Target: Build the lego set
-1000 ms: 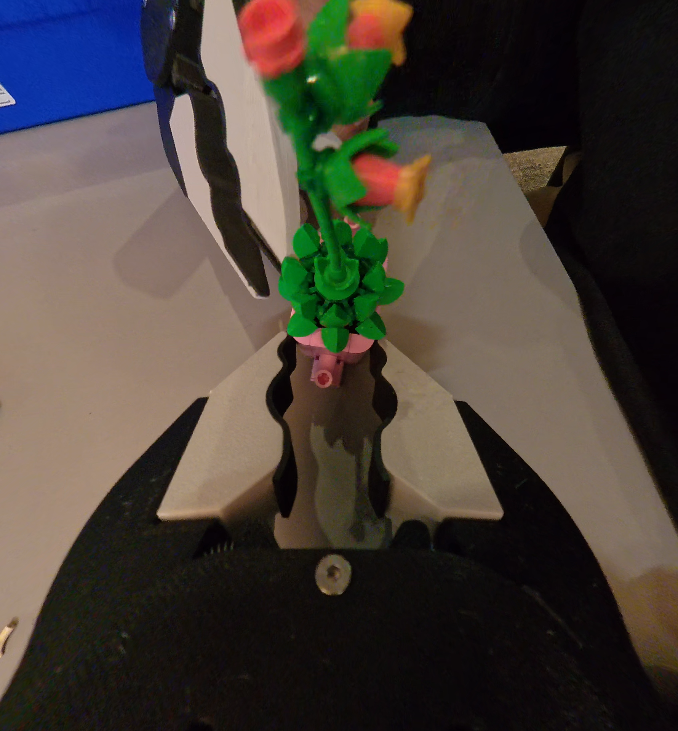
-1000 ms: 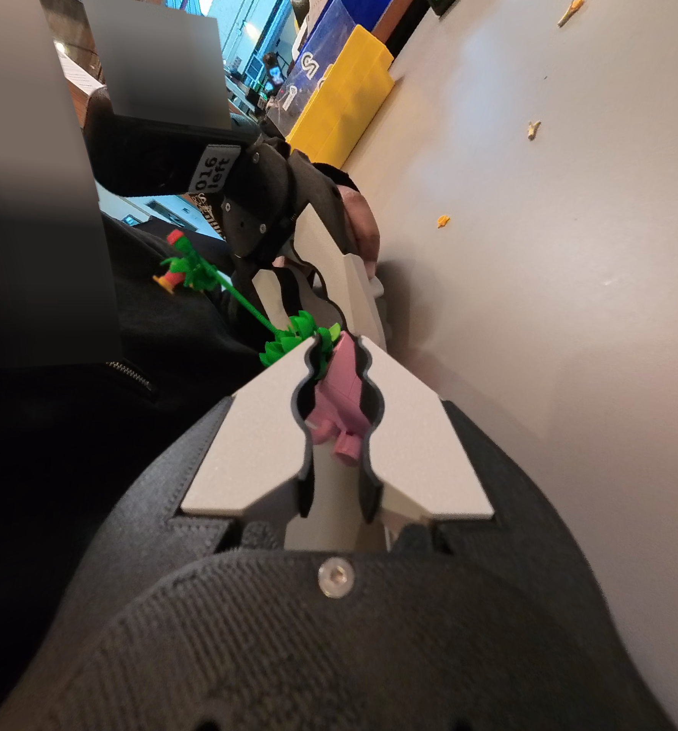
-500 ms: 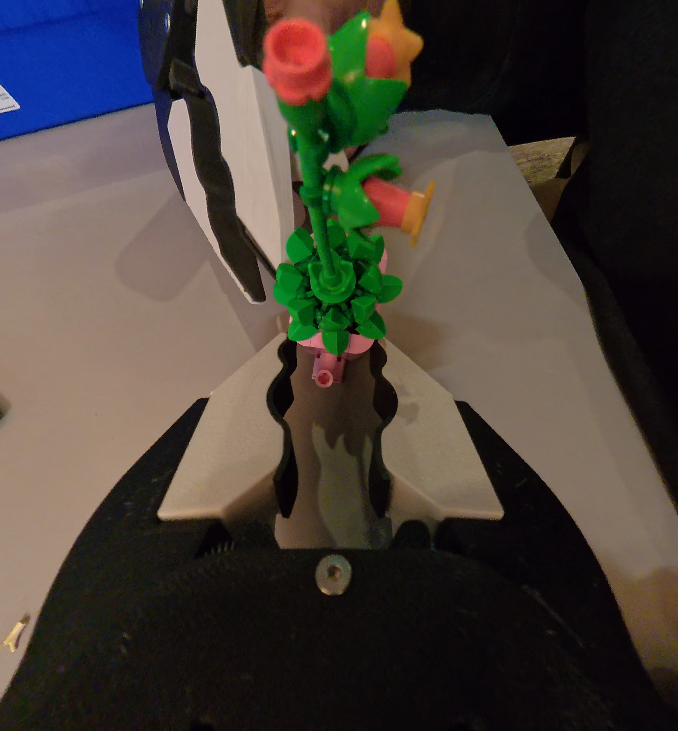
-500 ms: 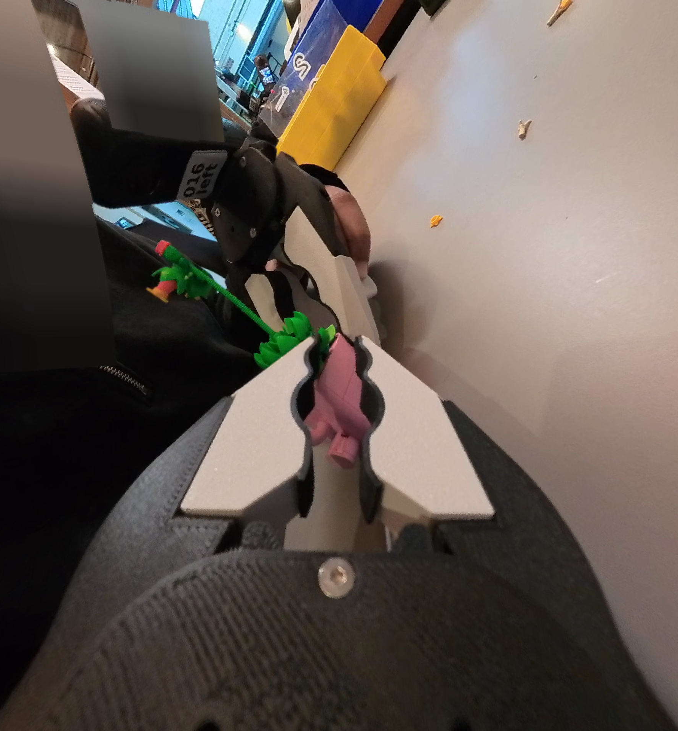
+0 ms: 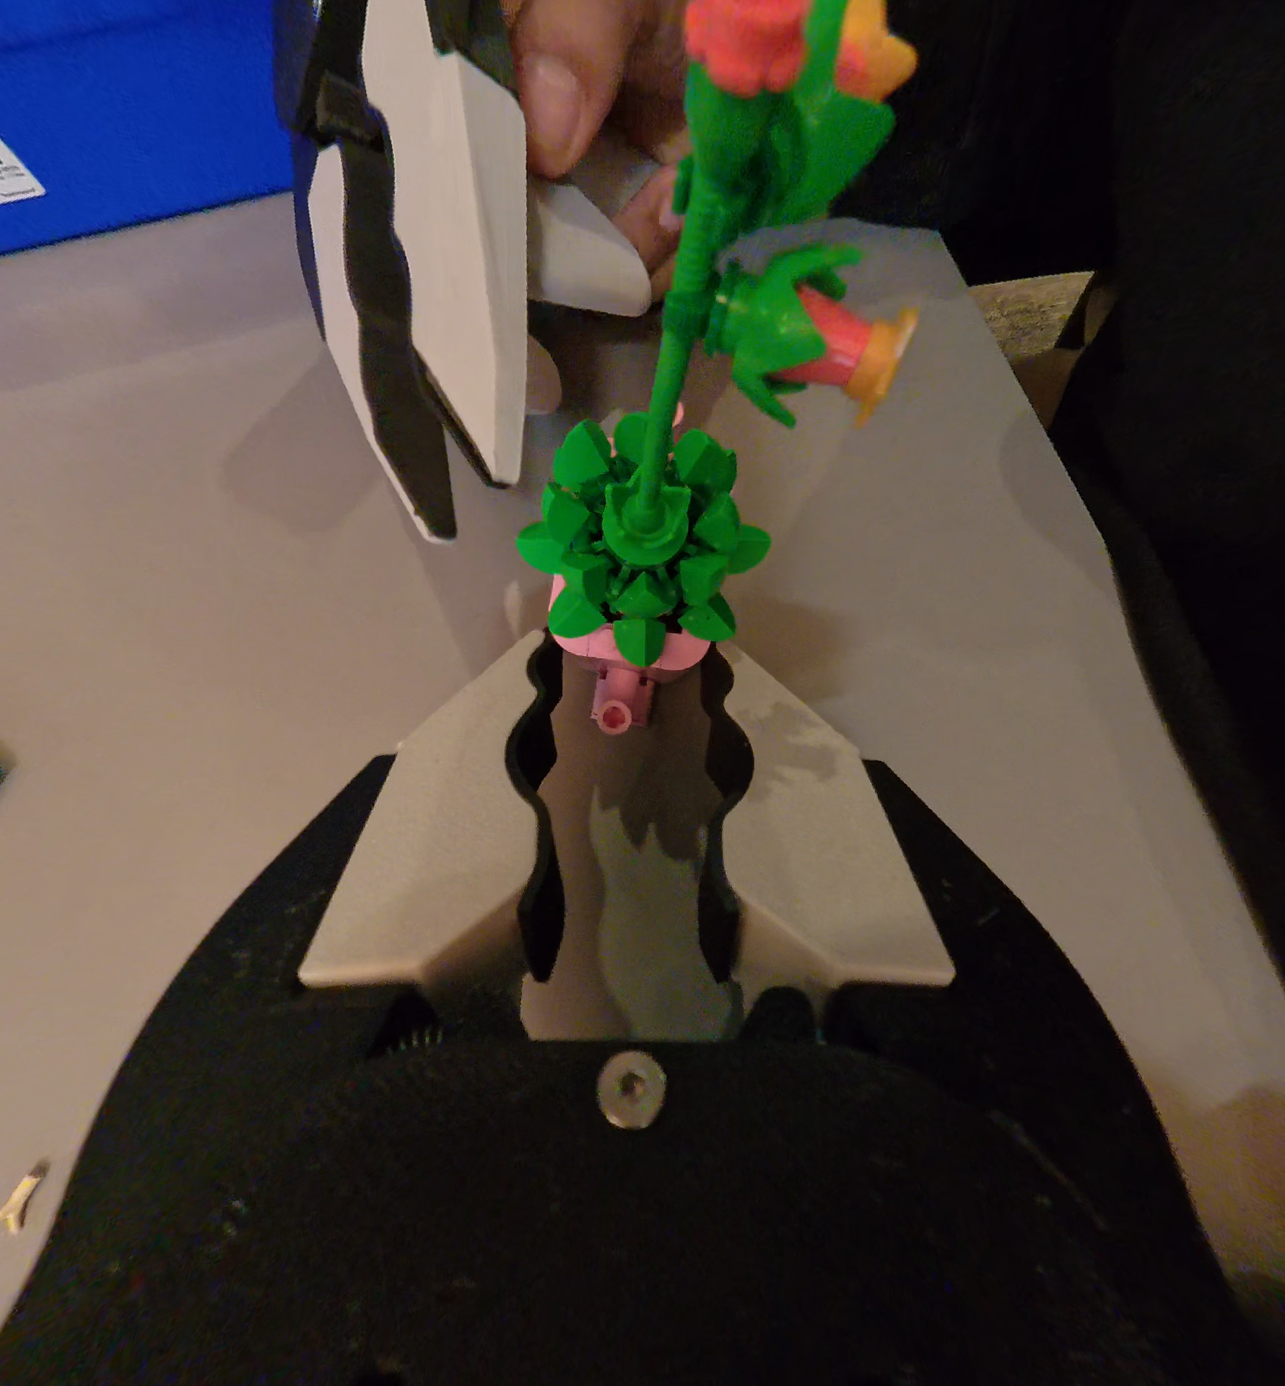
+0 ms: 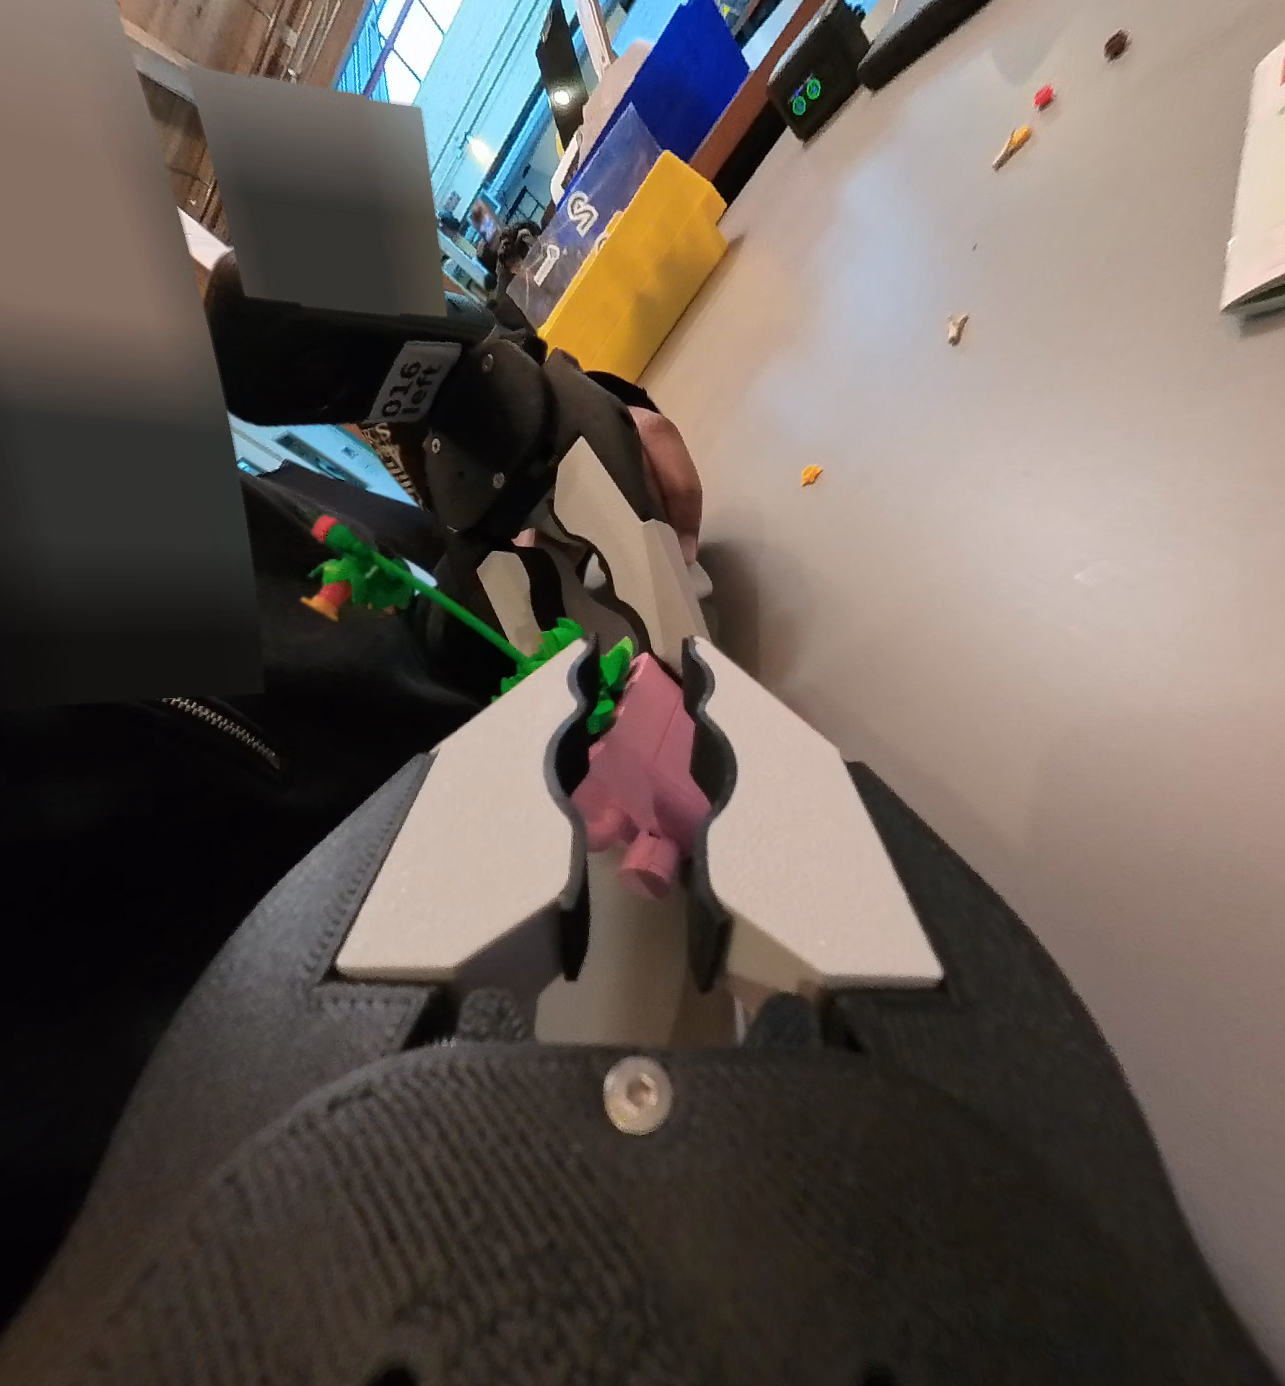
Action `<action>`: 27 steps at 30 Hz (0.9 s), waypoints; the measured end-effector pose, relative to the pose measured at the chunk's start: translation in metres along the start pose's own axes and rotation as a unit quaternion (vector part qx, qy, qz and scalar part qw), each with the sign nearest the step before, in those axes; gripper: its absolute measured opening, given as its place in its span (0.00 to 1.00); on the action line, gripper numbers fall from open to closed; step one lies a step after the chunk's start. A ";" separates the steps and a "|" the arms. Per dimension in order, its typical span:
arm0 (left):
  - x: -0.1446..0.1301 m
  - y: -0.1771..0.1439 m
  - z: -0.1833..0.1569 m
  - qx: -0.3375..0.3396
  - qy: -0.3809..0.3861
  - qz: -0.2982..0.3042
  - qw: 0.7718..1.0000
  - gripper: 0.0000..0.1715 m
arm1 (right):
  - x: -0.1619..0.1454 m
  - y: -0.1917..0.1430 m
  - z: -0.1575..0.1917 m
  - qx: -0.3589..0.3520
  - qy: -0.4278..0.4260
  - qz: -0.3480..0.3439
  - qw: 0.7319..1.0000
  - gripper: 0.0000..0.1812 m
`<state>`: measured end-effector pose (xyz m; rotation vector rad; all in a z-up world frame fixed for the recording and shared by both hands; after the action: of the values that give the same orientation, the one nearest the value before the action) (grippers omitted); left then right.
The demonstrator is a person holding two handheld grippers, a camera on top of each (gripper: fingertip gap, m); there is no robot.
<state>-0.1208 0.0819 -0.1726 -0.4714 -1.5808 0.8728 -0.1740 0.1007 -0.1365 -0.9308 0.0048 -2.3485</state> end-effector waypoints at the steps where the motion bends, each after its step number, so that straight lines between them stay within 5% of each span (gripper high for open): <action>1: -0.001 -0.001 0.001 0.003 -0.002 0.001 1.000 0.20 | 0.001 -0.001 0.000 -0.002 -0.003 -0.004 1.000 0.11; 8: -0.013 -0.011 0.020 0.036 -0.038 0.002 0.999 0.20 | 0.006 -0.003 0.019 0.005 -0.089 -0.026 0.996 0.20; 14: -0.022 -0.018 0.030 0.057 -0.052 0.006 0.997 0.21 | 0.014 -0.007 0.018 -0.107 -0.190 -0.058 0.974 0.23; 27: -0.023 -0.021 0.036 0.076 -0.051 0.006 0.996 0.21 | -0.003 0.019 0.003 -0.245 -0.279 0.039 0.928 0.28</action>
<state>-0.1474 0.0419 -0.1722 -0.3316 -1.5905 1.0314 -0.1601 0.0876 -0.1399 -1.7815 0.4065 -1.9577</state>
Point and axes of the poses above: each gripper's, where its closed fingertips meet, y out along the fingers, x out of its top, z = x × y across the jaws, the point moved 2 cm from there along -y, back along the fingers, and after that the axes turned 9 degrees about z, right-handed, at the moved point
